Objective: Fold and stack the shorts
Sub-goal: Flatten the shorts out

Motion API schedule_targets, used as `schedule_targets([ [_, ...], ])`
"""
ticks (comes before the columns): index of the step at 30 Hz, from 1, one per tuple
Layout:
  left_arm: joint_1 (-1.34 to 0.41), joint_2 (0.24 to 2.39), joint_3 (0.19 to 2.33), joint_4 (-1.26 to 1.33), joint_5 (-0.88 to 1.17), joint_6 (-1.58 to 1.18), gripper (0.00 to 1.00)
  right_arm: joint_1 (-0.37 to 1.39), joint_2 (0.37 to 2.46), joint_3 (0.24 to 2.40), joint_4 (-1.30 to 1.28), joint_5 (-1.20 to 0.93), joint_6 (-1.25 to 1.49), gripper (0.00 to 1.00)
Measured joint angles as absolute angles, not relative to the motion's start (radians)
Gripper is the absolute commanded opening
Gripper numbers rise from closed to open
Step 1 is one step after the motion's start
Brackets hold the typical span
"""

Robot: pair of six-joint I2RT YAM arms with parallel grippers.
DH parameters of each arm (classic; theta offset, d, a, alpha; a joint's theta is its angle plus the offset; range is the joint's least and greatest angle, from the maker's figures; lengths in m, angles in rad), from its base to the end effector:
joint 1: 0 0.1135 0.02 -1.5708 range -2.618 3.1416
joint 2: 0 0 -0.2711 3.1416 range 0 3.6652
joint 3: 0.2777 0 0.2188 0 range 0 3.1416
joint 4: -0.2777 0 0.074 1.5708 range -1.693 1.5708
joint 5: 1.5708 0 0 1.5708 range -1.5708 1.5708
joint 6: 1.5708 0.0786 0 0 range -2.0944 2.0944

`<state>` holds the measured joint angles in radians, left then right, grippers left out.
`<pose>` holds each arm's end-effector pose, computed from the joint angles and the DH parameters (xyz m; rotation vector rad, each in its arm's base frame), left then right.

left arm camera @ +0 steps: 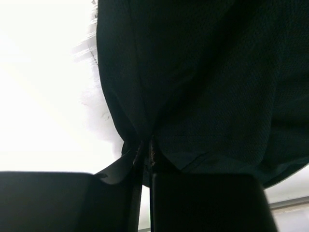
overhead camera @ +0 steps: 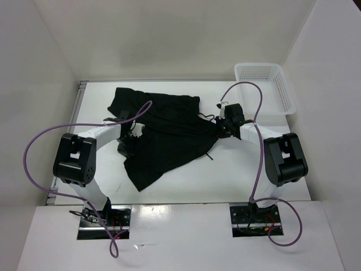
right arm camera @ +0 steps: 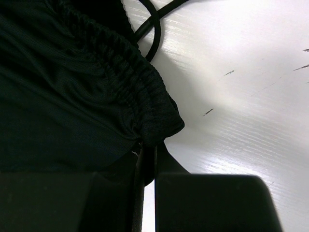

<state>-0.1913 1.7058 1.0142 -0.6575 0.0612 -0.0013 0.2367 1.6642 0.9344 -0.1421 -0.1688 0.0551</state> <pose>0.2841 -0.0599 0.1454 0.2873 2.9103 -0.1204 0.3270 0.0925 0.1719 -0.2978 2.4365 0.3353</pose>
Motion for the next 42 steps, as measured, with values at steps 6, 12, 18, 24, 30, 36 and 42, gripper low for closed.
schedule_targets([
  [6,-0.105,1.692,1.086,-0.706,0.073,-0.003,0.10,0.237,1.663,0.917,-0.141,-0.160,0.023,0.00],
  [12,0.019,1.677,1.154,-0.685,0.077,-0.004,0.11,0.237,1.656,0.889,-0.143,-0.158,0.006,0.00],
  [18,0.106,1.774,1.221,-0.695,0.105,-0.003,0.30,0.237,1.629,0.880,-0.147,-0.177,-0.022,0.00],
  [24,0.199,1.868,1.332,-0.688,0.116,-0.004,0.35,0.237,1.604,0.874,-0.152,-0.191,-0.042,0.00],
  [30,0.207,1.867,1.352,-0.675,0.114,-0.004,0.37,0.237,1.592,0.873,-0.152,-0.199,-0.054,0.00],
  [36,0.018,1.692,1.209,-0.677,0.126,-0.003,0.39,0.237,1.590,0.861,-0.154,-0.200,-0.058,0.00],
  [42,-0.002,1.741,1.126,-0.674,0.066,-0.004,0.41,0.237,1.590,0.860,-0.154,-0.200,-0.059,0.00],
])
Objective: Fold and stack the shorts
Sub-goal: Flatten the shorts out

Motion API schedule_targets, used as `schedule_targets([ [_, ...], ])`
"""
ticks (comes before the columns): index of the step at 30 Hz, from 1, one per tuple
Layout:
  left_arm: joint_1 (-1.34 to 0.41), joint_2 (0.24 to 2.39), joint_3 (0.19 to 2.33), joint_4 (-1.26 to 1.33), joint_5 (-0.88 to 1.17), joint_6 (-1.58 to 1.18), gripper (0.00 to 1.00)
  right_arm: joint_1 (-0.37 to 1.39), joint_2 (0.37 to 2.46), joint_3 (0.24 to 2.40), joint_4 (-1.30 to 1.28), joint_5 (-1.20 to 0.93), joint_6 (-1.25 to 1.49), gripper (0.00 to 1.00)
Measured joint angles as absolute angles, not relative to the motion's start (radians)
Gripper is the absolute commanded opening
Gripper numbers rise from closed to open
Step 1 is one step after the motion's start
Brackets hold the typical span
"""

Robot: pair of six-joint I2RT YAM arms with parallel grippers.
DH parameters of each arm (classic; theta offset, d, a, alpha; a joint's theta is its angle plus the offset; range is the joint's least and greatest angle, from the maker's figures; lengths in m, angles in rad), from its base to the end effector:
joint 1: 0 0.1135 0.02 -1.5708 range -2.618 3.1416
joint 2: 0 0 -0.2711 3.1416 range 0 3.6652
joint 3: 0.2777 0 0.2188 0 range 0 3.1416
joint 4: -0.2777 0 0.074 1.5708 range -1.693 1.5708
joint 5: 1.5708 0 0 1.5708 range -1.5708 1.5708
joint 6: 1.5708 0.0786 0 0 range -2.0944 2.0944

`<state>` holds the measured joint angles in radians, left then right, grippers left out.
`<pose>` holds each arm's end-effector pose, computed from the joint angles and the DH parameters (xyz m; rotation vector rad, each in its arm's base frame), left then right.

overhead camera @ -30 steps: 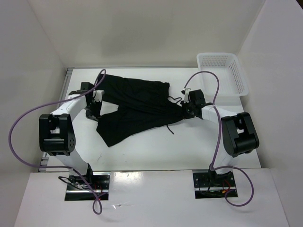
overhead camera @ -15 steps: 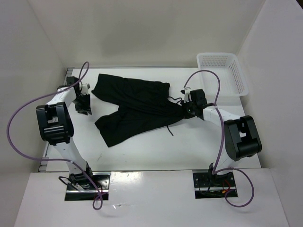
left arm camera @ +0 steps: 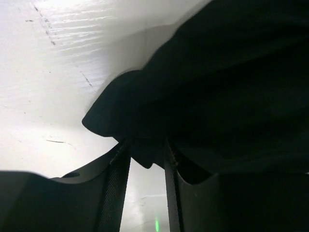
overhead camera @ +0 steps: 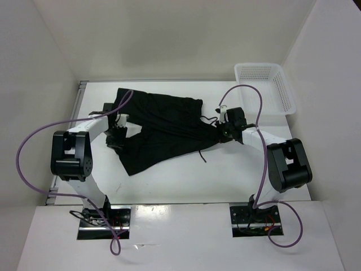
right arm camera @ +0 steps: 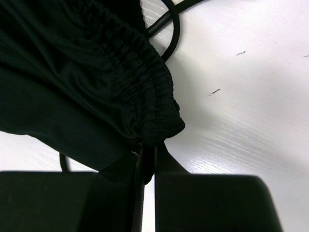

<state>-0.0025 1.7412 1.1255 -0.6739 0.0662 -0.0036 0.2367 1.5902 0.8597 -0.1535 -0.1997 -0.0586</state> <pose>0.3147 -0.0060 0.1617 0.0118 2.8591 -0.0959 0.3053 0.0897 0.1720 -0.4483 2.4165 0.3232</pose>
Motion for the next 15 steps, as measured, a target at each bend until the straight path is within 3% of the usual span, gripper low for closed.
schedule_targets([
  [15,-0.030,1.772,1.119,-0.553,-0.067,-0.004,0.45,0.237,1.582,0.856,-0.154,-0.209,-0.062,0.00],
])
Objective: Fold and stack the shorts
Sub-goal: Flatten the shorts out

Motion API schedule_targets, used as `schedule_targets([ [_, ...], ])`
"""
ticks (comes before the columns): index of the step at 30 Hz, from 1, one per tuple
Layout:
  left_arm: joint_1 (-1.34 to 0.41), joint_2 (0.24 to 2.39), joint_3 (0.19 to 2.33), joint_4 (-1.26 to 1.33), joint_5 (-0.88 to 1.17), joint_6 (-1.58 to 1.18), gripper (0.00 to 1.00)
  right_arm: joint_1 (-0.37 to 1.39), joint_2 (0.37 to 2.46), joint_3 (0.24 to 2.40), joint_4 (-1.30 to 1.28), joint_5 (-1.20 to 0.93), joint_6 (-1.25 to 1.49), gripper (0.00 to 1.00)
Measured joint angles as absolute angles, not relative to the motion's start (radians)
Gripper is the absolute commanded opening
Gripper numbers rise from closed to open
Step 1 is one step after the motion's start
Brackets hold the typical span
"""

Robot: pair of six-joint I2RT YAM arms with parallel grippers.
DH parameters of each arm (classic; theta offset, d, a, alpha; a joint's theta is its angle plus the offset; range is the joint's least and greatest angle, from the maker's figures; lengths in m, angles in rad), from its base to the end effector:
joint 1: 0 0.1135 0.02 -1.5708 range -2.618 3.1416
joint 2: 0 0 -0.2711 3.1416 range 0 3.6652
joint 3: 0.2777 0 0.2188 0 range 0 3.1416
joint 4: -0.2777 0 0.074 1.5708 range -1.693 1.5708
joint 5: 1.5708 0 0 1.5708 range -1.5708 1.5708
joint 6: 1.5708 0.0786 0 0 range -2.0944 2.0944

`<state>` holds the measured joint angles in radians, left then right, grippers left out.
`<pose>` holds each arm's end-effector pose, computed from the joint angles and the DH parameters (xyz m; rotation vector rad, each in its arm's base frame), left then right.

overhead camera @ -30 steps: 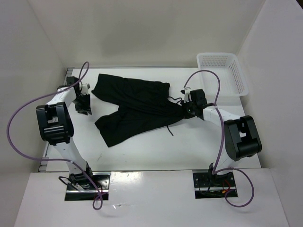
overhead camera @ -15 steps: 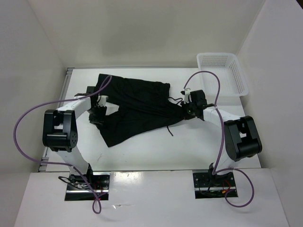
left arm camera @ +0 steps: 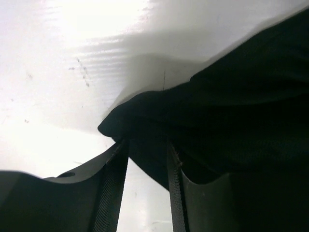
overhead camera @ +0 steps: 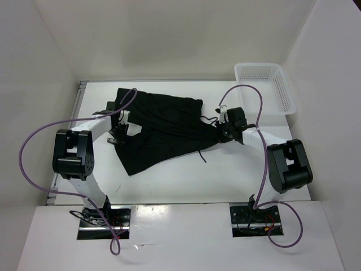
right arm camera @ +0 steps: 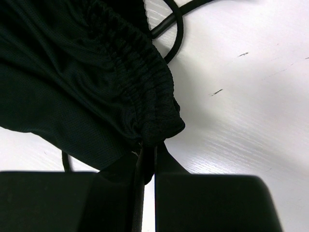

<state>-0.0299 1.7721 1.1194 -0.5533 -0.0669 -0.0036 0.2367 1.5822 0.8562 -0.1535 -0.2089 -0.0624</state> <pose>0.3322 -0.0047 0.1566 0.0194 2.7746 0.0842 0.3038 0.0901 0.1735 -0.4566 2.4097 0.3328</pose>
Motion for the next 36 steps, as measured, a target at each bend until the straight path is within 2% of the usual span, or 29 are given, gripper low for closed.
schedule_targets([
  [5,-0.025,1.807,1.146,-0.542,-0.054,-0.003,0.45,0.237,1.580,0.856,-0.154,-0.220,-0.069,0.00],
  [7,-0.020,1.818,1.160,-0.538,-0.041,-0.004,0.42,0.237,1.580,0.856,-0.154,-0.224,-0.072,0.00],
  [9,-0.017,1.829,1.172,-0.529,-0.031,-0.004,0.34,0.237,1.580,0.855,-0.154,-0.226,-0.073,0.00],
  [12,-0.013,1.847,1.195,-0.507,-0.019,-0.004,0.17,0.237,1.578,0.844,-0.154,-0.228,-0.077,0.00],
  [14,-0.009,1.860,1.212,-0.495,-0.010,-0.005,0.15,0.237,1.575,0.836,-0.158,-0.229,-0.081,0.00],
  [21,0.070,1.871,1.274,-0.507,0.019,-0.003,0.17,0.237,1.546,0.823,-0.174,-0.220,-0.113,0.00],
  [27,0.206,1.925,1.422,-0.519,0.034,-0.004,0.20,0.237,1.532,0.822,-0.182,-0.219,-0.140,0.00],
  [31,0.228,1.965,1.464,-0.525,0.059,-0.004,0.32,0.237,1.531,0.822,-0.191,-0.220,-0.155,0.00],
  [36,0.095,1.867,1.299,-0.525,0.070,-0.004,0.41,0.237,1.530,0.819,-0.195,-0.221,-0.165,0.00],
])
